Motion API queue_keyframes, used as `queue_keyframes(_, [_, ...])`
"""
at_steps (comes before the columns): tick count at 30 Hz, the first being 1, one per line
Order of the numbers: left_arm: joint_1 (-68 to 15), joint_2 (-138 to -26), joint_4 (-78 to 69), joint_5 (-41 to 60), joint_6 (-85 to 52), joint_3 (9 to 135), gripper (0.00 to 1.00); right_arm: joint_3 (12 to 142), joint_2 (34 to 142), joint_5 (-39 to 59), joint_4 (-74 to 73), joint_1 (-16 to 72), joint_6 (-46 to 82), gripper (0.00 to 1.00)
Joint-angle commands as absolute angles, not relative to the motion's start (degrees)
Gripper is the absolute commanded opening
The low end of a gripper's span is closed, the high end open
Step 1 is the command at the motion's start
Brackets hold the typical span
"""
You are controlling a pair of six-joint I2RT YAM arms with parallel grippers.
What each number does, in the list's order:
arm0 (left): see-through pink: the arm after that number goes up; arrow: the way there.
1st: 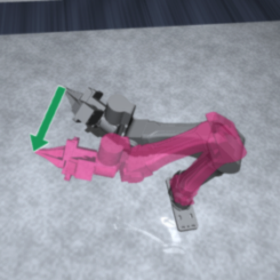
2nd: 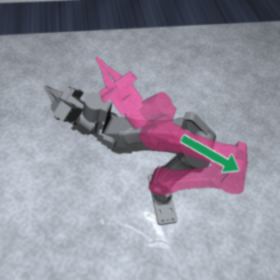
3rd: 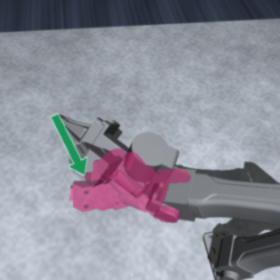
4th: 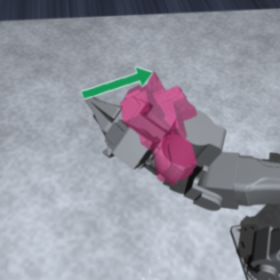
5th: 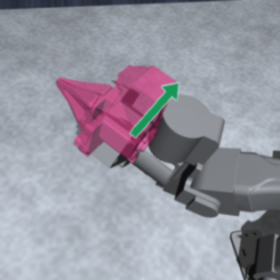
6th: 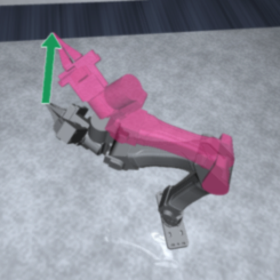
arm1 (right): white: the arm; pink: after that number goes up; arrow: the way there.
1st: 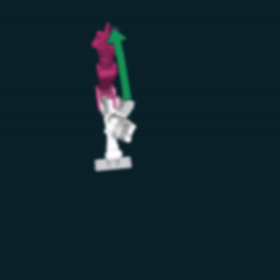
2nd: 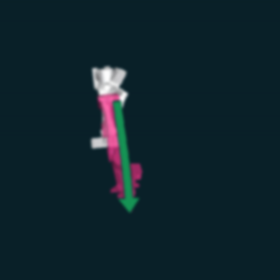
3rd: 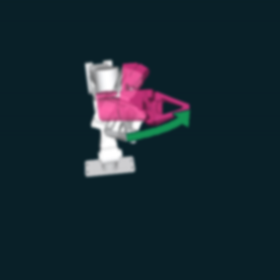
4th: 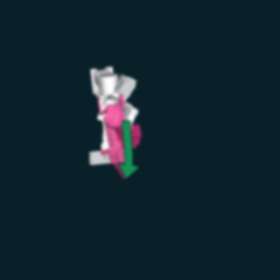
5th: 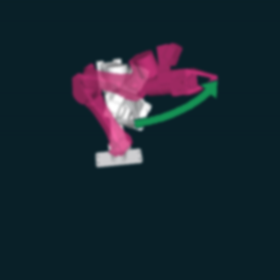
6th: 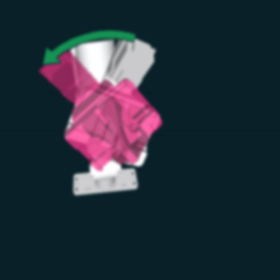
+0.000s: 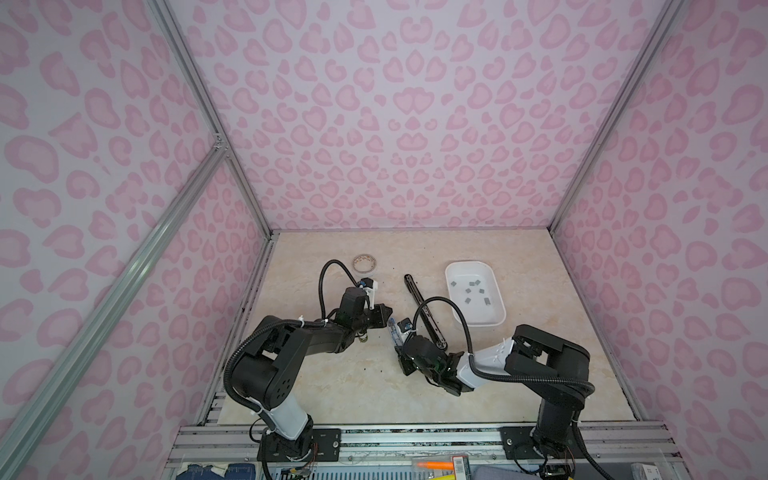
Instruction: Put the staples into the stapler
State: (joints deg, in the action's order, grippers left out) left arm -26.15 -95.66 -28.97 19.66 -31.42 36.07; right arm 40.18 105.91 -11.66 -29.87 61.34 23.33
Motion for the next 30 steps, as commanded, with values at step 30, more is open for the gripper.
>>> queue_keyframes(30, [-30.3,-89.4,-43.1,22.9,-38.6,27.3,0.09,38.8,105.8,-10.4,-25.6,58.9,26.7,0.22])
